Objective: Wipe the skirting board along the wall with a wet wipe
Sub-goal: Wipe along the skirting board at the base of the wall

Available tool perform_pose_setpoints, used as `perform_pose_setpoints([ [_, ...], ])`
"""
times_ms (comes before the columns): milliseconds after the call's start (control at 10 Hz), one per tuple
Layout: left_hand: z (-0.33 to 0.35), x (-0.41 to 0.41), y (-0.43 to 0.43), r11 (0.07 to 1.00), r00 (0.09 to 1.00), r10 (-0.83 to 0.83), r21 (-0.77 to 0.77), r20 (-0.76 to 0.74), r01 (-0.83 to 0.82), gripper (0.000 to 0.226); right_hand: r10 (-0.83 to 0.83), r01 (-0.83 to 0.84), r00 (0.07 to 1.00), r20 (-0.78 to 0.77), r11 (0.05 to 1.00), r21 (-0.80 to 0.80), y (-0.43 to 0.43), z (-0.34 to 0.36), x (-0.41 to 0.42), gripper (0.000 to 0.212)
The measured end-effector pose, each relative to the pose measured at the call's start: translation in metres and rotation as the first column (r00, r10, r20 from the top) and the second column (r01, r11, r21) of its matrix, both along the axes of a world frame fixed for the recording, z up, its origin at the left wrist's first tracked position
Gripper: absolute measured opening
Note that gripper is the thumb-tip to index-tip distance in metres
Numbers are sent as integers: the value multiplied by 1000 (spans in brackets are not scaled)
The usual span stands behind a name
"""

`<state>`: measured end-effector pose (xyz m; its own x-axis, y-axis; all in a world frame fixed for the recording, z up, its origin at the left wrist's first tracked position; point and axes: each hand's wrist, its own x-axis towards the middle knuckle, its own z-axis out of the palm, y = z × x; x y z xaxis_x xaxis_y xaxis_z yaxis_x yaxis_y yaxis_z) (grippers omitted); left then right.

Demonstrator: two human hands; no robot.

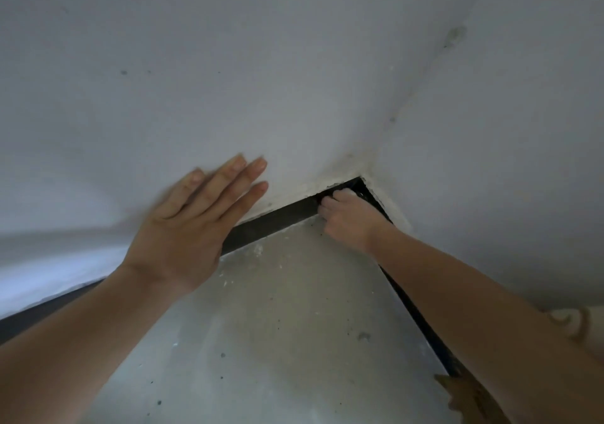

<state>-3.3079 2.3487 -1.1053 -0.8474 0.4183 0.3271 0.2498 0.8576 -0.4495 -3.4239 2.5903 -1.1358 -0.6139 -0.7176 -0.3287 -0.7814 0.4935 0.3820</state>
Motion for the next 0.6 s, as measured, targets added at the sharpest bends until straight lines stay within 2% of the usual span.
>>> perform_pose_setpoints([
  [100,-4,1,-2,1000,1000,12,-27,-13,-12,82,-6,16,998,-58,985,171,27,-6,-8,10],
  [200,-6,1,-4,996,999,21,-87,-34,-24,82,-236,237,971,-27,956,171,28,-7,-6,29],
  [300,-9,1,-5,992,998,34,-120,-44,-39,83,-320,258,936,147,908,332,12,-18,-2,39],
  [400,-11,1,-5,991,998,40,-123,-56,-47,84,-372,267,909,188,866,422,-9,-25,4,42],
  [500,-12,0,-4,993,997,24,-111,-73,-32,82,-188,154,972,142,963,222,-11,-25,-1,36],
  [600,-13,0,-5,989,997,33,-142,-73,-43,85,-269,259,963,25,945,200,15,-26,-4,38],
])
